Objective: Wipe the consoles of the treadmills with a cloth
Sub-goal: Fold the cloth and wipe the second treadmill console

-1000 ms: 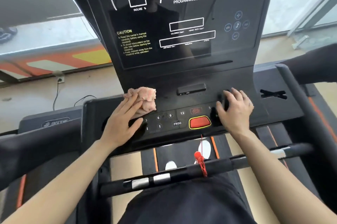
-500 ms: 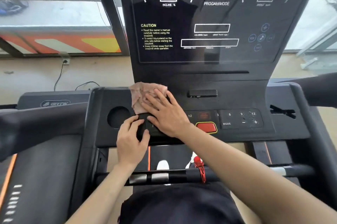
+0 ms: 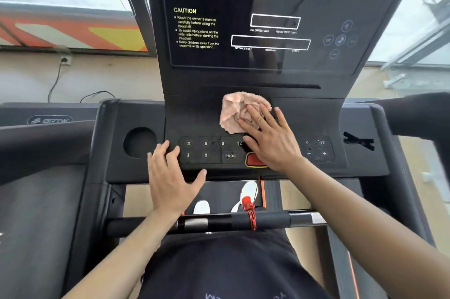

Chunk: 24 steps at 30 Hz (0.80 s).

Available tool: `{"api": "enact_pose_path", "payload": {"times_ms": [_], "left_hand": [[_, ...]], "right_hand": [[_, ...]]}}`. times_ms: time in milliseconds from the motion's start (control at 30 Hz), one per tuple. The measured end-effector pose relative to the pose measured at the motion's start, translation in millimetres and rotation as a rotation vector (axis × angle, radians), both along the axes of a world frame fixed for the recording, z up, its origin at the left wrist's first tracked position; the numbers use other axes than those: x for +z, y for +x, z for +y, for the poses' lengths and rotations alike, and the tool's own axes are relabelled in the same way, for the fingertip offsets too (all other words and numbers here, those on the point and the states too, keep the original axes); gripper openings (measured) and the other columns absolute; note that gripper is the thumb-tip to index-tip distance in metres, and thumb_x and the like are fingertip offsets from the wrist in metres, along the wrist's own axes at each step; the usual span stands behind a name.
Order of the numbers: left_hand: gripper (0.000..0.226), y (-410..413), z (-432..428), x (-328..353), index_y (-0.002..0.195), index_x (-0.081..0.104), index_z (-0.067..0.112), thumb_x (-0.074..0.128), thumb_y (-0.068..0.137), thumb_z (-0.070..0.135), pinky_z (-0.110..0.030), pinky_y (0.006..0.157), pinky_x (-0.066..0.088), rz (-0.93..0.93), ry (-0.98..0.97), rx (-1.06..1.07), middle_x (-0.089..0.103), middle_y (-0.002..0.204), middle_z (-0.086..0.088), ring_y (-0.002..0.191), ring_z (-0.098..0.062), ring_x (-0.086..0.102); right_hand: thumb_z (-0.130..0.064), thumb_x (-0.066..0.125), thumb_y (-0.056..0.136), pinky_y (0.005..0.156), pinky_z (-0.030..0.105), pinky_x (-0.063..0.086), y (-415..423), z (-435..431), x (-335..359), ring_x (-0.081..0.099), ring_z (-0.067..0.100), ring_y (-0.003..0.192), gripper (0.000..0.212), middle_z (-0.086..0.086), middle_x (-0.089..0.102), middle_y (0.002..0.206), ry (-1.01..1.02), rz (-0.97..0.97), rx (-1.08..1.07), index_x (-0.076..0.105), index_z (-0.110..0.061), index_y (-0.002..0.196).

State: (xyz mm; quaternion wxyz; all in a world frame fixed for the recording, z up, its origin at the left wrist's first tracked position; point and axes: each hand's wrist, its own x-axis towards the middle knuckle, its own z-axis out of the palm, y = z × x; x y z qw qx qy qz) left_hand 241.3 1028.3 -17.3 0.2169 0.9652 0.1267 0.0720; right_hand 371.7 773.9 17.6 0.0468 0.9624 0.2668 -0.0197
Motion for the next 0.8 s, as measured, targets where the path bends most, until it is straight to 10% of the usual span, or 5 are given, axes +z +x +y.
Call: {"api": "enact_pose_path", "payload": {"times_ms": [500,800], "left_hand": [[0.089,12.0,-34.9,3.2,0.145,0.048,0.008,0.057,0.074,0.061,-0.062,0.124,0.018,0.027,0.119,-0.034,0.045,0.154,-0.018,0.147,-0.042,0.035],[0.088,16.8,-43.5,5.5,0.145,0.048,0.012,0.057,0.07,0.057,-0.063,0.123,0.016,0.028,0.146,-0.003,0.045,0.154,-0.015,0.147,-0.043,0.033]], "right_hand": [[-0.054,0.02,0.101,0.124,0.054,0.019,-17.8,-143.5,4.7,0.03,0.022,0.152,0.062,0.004,0.041,0.16,0.095,0.057,-0.539,0.048,-0.027,0.149],[-0.064,0.045,0.094,0.092,0.05,0.038,-72.8,-138.1,8.7,0.045,0.039,0.112,0.063,0.018,0.045,0.144,0.04,0.035,-0.815,0.031,-0.043,0.152]]}}
